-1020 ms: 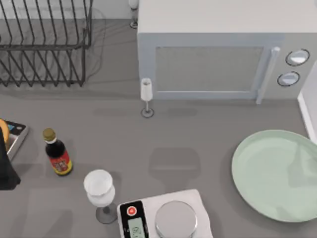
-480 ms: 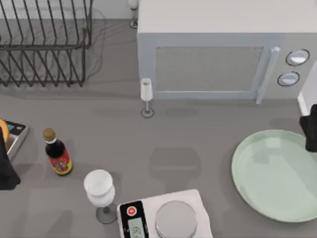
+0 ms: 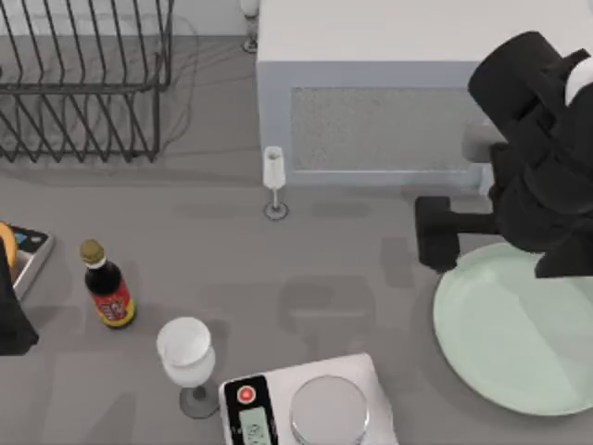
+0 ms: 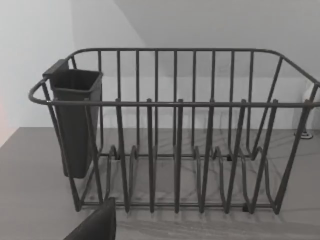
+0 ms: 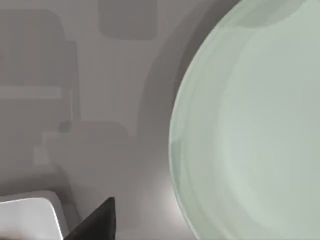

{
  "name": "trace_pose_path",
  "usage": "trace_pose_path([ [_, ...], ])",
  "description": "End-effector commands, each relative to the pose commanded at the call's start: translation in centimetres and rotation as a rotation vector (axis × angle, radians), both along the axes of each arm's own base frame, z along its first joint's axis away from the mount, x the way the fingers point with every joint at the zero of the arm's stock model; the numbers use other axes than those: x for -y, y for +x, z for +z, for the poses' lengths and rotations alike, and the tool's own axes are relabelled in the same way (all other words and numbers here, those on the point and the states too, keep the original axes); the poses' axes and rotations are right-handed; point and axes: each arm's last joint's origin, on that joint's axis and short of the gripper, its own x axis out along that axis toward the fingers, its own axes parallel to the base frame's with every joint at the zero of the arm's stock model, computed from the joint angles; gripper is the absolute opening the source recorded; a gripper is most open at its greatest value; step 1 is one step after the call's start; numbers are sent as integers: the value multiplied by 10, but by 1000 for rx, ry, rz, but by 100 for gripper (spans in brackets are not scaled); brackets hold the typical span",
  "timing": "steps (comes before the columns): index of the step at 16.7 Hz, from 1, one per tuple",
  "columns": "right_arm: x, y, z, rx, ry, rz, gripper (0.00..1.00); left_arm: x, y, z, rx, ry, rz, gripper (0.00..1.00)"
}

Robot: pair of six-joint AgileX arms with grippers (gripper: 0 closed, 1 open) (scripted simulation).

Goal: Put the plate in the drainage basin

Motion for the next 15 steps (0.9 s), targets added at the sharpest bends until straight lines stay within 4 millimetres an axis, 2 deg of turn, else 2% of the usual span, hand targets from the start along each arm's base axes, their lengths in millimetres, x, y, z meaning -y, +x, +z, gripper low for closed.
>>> trace_pose_path([
  [3, -26, 13, -17, -114, -61, -1, 100, 0, 0, 0, 0, 0, 0, 100],
  [5, -35, 17, -23, -149, -82, -1, 100, 0, 0, 0, 0, 0, 0, 100],
  [11, -35, 18, -25, -155, -85, -5, 100, 0, 0, 0, 0, 0, 0, 100],
  [13, -35, 18, -37, -160, -88, -4, 100, 0, 0, 0, 0, 0, 0, 100],
  [15, -37, 20, -58, -158, -87, -4, 100, 0, 0, 0, 0, 0, 0, 100],
])
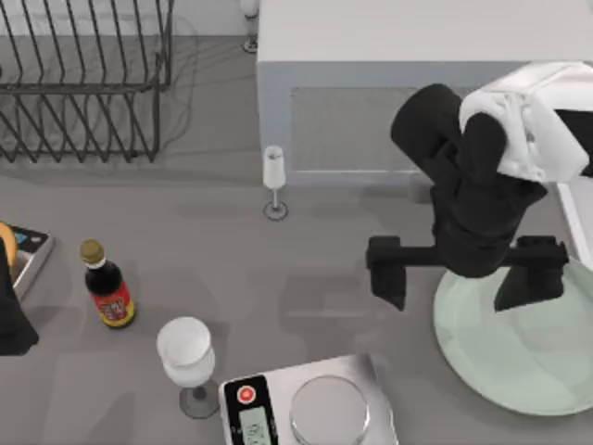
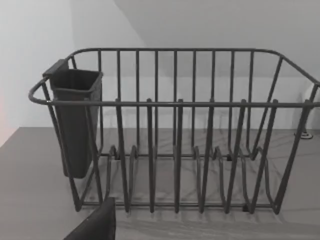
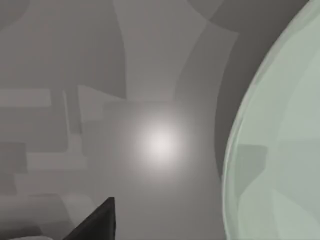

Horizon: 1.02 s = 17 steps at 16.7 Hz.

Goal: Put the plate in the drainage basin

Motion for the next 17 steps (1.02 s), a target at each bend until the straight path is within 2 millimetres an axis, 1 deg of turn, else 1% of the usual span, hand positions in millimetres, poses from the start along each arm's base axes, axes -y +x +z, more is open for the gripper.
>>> trace_pose_path([
  [3, -1, 2, -37, 21, 12, -2, 100, 0, 0, 0, 0, 0, 0, 100],
  [5, 0, 0, -58, 13, 7, -1, 100, 0, 0, 0, 0, 0, 0, 100],
  [7, 1, -3, -68, 2, 1, 2, 100, 0, 0, 0, 0, 0, 0, 100],
  [10, 1, -3, -68, 2, 1, 2, 100, 0, 0, 0, 0, 0, 0, 100],
  [17, 1, -3, -68, 2, 1, 2, 47, 0, 0, 0, 0, 0, 0, 100],
])
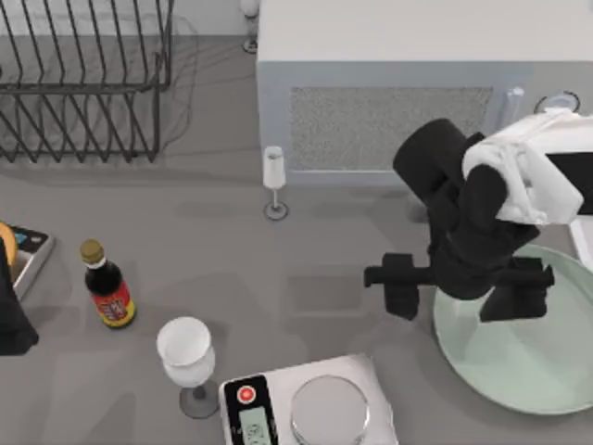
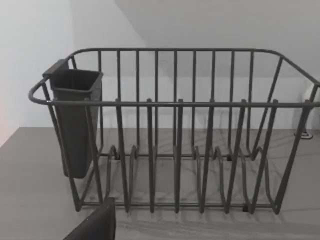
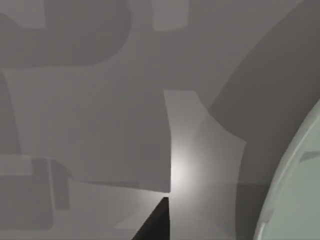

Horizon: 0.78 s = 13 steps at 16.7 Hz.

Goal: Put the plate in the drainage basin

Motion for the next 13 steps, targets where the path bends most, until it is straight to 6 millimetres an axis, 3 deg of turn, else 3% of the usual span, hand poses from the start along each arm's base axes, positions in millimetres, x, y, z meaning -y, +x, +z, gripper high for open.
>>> trace_pose_path([
  [6, 0, 0, 0, 0, 0, 0, 2, 0, 0, 0, 0, 0, 0, 100],
  [13, 0, 0, 0, 0, 0, 0, 0, 0, 0, 0, 0, 0, 0, 100],
])
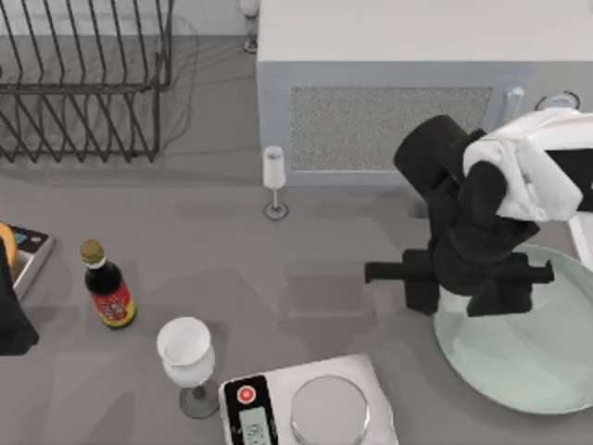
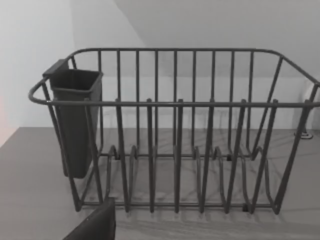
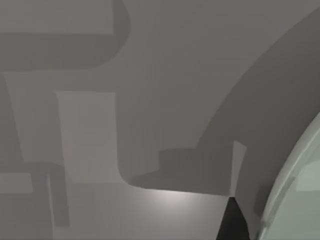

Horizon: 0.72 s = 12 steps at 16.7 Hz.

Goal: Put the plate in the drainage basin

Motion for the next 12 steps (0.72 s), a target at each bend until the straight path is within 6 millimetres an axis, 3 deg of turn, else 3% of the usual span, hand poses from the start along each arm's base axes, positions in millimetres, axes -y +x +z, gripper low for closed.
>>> trace_pose_path([
  [1, 0, 0, 0, 0, 0, 0, 0, 0, 0, 0, 0, 0, 0, 100],
  [2, 4, 5, 32, 96, 38, -9, 0, 0, 0, 0, 0, 0, 0, 100],
  [5, 0, 7, 39, 91, 37, -3, 0, 0, 0, 0, 0, 0, 0, 100],
  [8, -13, 15, 65, 80, 34, 12, 0, 0, 0, 0, 0, 0, 0, 100],
  [12, -26, 26, 139, 68, 30, 23, 0, 0, 0, 0, 0, 0, 0, 100],
])
